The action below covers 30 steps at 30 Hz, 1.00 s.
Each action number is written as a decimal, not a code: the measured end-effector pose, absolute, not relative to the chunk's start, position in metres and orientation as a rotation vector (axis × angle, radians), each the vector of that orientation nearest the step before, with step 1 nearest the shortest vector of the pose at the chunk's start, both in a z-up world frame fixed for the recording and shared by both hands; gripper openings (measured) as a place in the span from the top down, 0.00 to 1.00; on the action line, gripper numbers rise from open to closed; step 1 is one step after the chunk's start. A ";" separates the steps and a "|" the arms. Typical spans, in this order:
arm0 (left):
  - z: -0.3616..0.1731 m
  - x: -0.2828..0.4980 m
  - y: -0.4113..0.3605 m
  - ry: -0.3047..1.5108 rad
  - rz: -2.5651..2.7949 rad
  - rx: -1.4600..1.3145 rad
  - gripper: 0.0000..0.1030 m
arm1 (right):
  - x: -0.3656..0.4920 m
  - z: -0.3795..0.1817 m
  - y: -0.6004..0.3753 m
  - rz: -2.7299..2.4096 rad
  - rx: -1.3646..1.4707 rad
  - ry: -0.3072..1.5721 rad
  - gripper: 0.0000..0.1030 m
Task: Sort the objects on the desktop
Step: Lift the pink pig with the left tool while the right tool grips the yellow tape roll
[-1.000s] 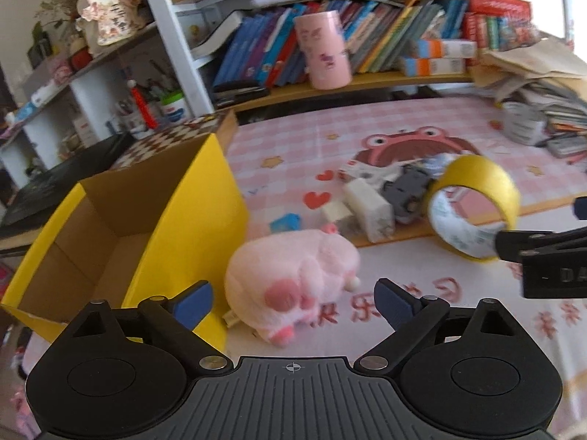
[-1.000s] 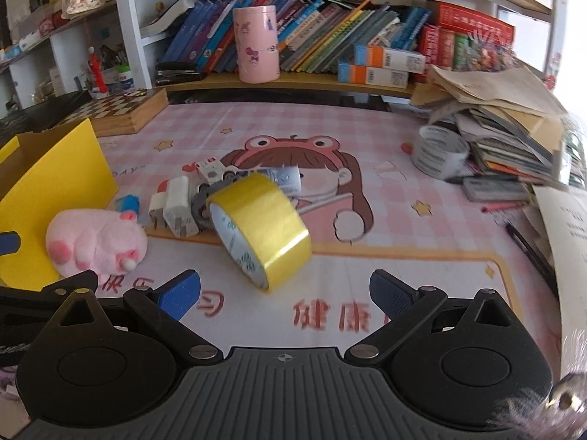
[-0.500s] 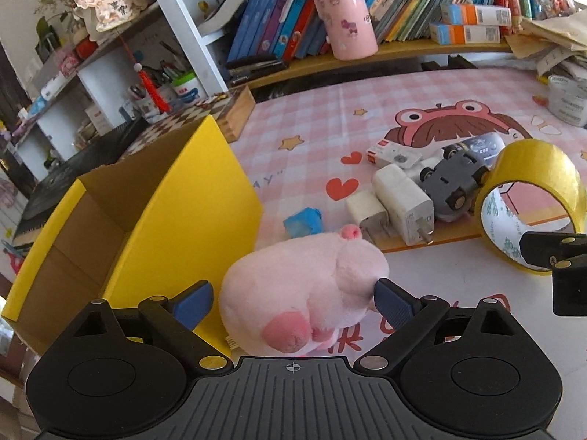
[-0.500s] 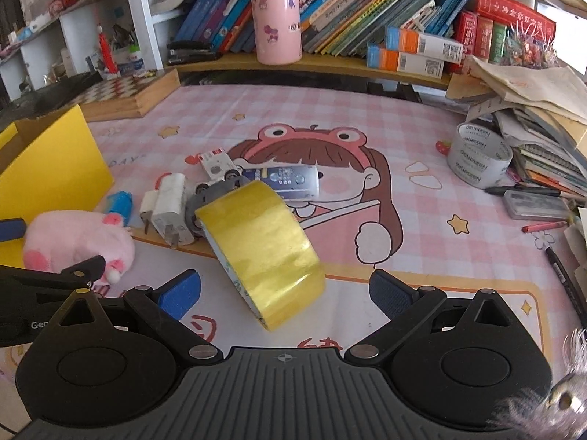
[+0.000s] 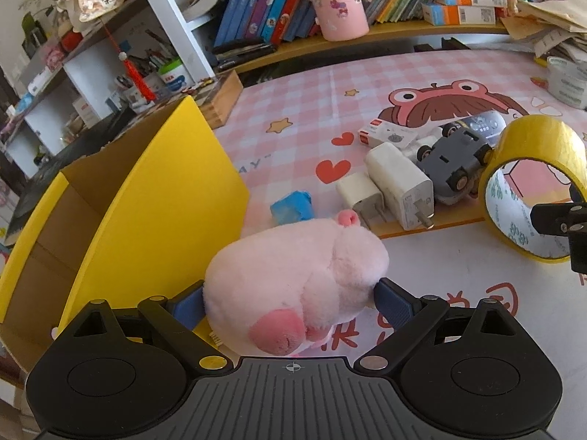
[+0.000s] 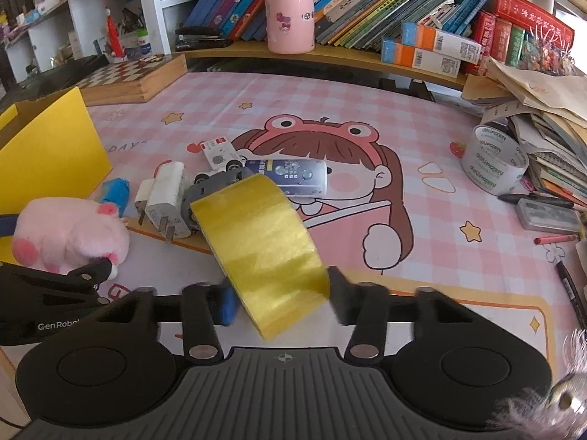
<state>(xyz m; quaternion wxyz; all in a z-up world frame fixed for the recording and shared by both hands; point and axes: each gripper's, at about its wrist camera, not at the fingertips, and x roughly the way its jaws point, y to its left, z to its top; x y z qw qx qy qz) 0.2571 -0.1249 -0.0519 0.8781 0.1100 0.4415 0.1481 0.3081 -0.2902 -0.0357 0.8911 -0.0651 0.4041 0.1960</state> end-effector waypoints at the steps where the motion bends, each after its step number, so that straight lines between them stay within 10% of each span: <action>1: -0.052 0.257 -0.125 0.920 0.305 0.228 0.09 | 0.308 -0.035 -0.291 0.411 -0.133 0.837 0.59; 30: -0.022 0.206 -0.149 0.915 0.071 0.029 0.20 | 0.267 -0.015 -0.350 0.325 -0.045 0.804 0.76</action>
